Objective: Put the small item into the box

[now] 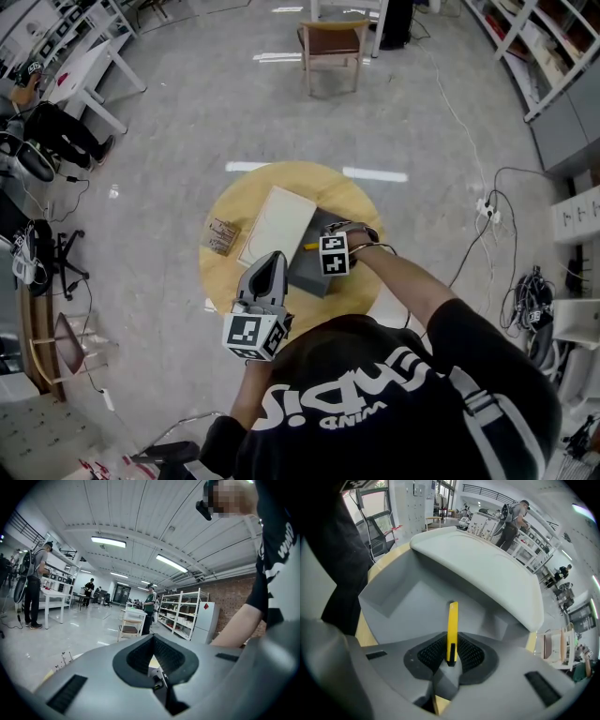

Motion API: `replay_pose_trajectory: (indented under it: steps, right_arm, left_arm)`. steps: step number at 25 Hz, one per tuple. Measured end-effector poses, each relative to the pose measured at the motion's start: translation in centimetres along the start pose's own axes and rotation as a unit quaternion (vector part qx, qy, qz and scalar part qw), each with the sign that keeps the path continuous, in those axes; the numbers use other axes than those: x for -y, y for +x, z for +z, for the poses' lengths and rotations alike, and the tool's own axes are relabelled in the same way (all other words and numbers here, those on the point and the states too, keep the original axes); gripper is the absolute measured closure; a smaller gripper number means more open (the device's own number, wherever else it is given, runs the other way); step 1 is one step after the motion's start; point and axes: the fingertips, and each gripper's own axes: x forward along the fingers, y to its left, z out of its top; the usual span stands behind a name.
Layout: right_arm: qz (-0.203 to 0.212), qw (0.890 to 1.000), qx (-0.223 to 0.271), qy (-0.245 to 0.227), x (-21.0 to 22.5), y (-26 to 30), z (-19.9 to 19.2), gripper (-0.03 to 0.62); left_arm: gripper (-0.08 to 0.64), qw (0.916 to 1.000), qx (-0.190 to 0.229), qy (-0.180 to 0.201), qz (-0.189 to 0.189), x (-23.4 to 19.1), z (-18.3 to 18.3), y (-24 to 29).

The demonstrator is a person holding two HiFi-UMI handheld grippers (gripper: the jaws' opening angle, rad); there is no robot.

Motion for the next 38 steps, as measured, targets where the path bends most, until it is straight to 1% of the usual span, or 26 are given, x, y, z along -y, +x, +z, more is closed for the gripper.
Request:
replay_pose_trajectory:
  steps: [12,18,23,25,29,34,36,38]
  right_arm:
    - [-0.010,1.000,0.000,-0.001,0.0,-0.2,-0.1,0.529]
    - [-0.019,1.000,0.001,-0.003,0.2,-0.1,0.0,0.500]
    - [-0.032,0.999,0.014,0.025,1.0,-1.3,-0.6,0.500]
    - [-0.034,0.998,0.026,0.038,1.1,-1.9,-0.4,0.504]
    - [-0.046,0.993,0.067,0.082,1.0,-3.6,0.5,0.558]
    - [-0.069,0.987,0.111,0.091,0.5,-6.7,2.1,0.578]
    - [-0.084,0.981,0.137,0.105,0.6,-8.6,3.0,0.581]
    - [-0.102,0.970,0.172,0.134,0.8,-10.9,3.7,0.583]
  left_arm:
    - [0.551,1.0000,0.000,-0.003,0.000,0.0,0.1,-0.4]
    - [0.551,1.0000,0.001,-0.003,0.001,-0.4,0.0,-0.7]
    - [0.551,1.0000,0.004,-0.001,-0.003,0.0,0.2,-0.7]
    - [0.551,1.0000,0.005,-0.003,-0.004,0.0,0.2,-0.8]
    - [0.551,0.9999,0.008,-0.003,-0.008,0.2,0.2,-1.0]
    - [0.551,0.9999,0.009,-0.003,-0.014,0.5,0.2,-1.2]
    - [0.551,0.9998,0.010,-0.002,-0.017,0.8,0.3,-1.2]
    - [0.551,0.9997,0.012,-0.001,-0.021,1.3,0.3,-1.3]
